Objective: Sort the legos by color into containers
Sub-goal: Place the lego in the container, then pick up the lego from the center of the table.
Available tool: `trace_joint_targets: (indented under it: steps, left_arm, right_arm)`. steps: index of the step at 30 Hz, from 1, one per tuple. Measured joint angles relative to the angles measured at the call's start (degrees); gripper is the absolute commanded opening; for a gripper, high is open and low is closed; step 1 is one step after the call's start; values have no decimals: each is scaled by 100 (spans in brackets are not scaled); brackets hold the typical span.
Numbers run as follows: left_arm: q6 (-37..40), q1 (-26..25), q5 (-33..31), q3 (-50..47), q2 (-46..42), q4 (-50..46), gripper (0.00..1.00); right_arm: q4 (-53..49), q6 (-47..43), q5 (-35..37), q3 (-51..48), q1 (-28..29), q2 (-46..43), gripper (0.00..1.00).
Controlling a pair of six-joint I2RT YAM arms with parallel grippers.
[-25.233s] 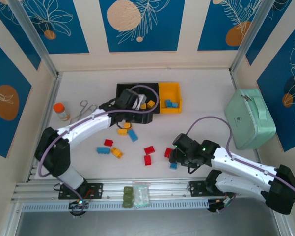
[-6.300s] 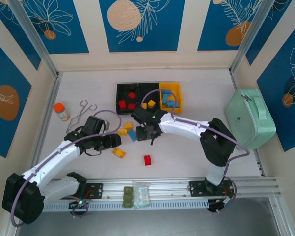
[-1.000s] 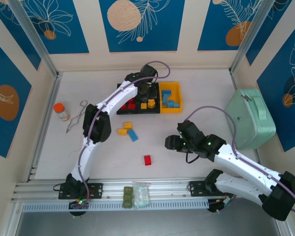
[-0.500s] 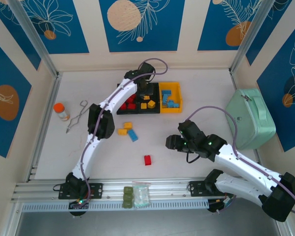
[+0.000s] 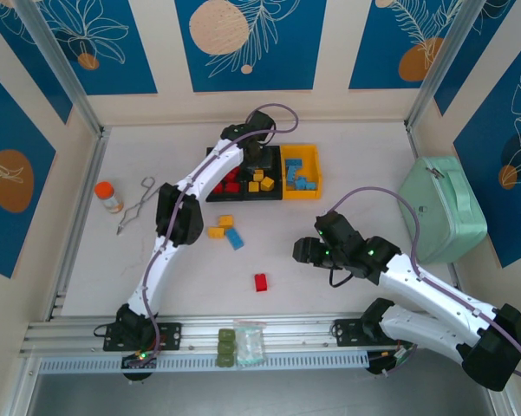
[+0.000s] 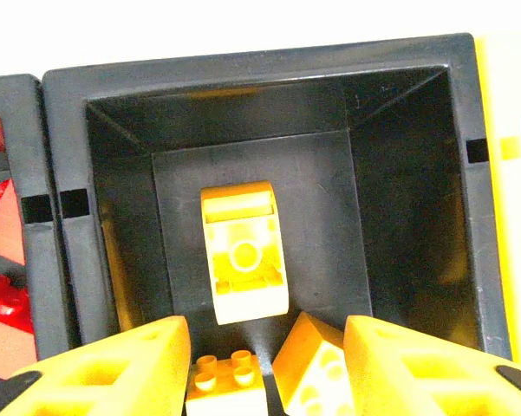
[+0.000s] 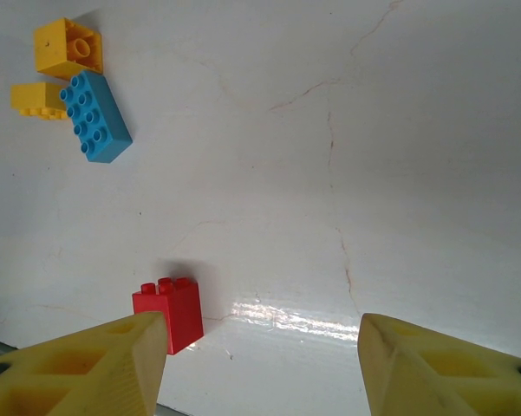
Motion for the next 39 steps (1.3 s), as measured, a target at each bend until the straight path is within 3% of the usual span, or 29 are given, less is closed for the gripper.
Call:
trace_joint_targets:
  steps: [5,12,27,39]
  left_arm:
    - [168,-57,-11,-267,-354,-59,53]
    - [295,-173,205,-1499,-1563,258,56]
    - [188,-188,1001,-5659,-4389,1687,59]
    - [-304,-181,1014,-8614,-6929,2103,62]
  right_arm:
    - [4,-24,0,2,-20,55,60]
    - [2,-46,0,2,-20,151,61]
    - [39,-44,0,254,380,557,64]
    - [234,-122,-4,695,809,1587,64]
